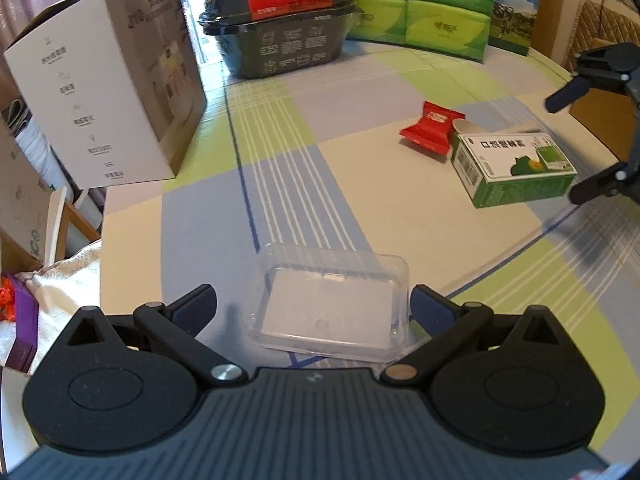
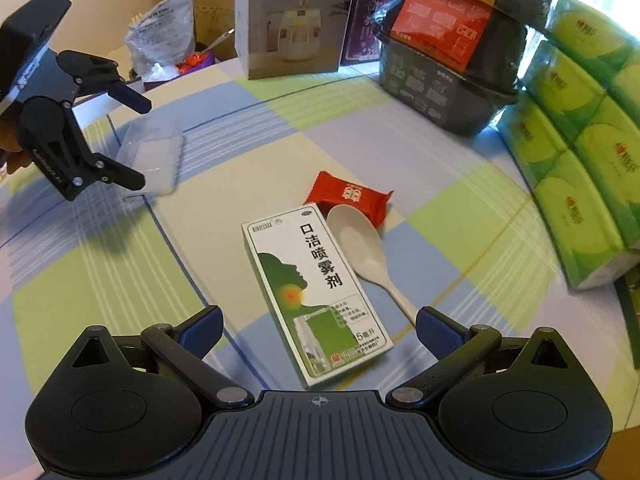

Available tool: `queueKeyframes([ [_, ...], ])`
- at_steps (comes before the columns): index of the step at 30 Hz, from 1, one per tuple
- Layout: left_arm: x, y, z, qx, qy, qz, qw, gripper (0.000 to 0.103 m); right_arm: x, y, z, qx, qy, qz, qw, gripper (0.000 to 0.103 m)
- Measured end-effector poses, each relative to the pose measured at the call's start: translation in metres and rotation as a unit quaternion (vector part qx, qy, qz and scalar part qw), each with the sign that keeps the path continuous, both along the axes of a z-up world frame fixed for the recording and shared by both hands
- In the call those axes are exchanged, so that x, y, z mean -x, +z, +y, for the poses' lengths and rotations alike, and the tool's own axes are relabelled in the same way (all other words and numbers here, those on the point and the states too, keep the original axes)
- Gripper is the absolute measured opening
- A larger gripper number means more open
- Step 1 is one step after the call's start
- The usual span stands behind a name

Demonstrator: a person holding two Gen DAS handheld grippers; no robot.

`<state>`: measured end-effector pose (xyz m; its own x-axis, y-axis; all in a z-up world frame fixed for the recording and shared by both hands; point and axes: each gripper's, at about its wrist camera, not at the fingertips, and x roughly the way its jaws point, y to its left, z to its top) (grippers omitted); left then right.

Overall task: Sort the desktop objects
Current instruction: 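Grasp the clear plastic tray with left tool while right tool grasps green spray box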

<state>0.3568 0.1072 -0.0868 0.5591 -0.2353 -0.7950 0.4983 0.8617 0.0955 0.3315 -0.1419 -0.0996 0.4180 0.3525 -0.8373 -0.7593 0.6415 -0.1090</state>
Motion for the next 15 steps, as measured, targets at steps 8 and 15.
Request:
queueKeyframes([
  [8,-0.002,-0.008,-0.004,0.001,-0.012,0.001,0.9999,0.1,-0.008,-0.012,0.01,0.006,-0.002,0.0,1.0,0.1],
  [15,-0.005,-0.007,-0.008,0.002,-0.025,0.006,0.9997,0.092,-0.011,-0.014,0.021,0.021,0.011,0.006,1.0,0.081],
])
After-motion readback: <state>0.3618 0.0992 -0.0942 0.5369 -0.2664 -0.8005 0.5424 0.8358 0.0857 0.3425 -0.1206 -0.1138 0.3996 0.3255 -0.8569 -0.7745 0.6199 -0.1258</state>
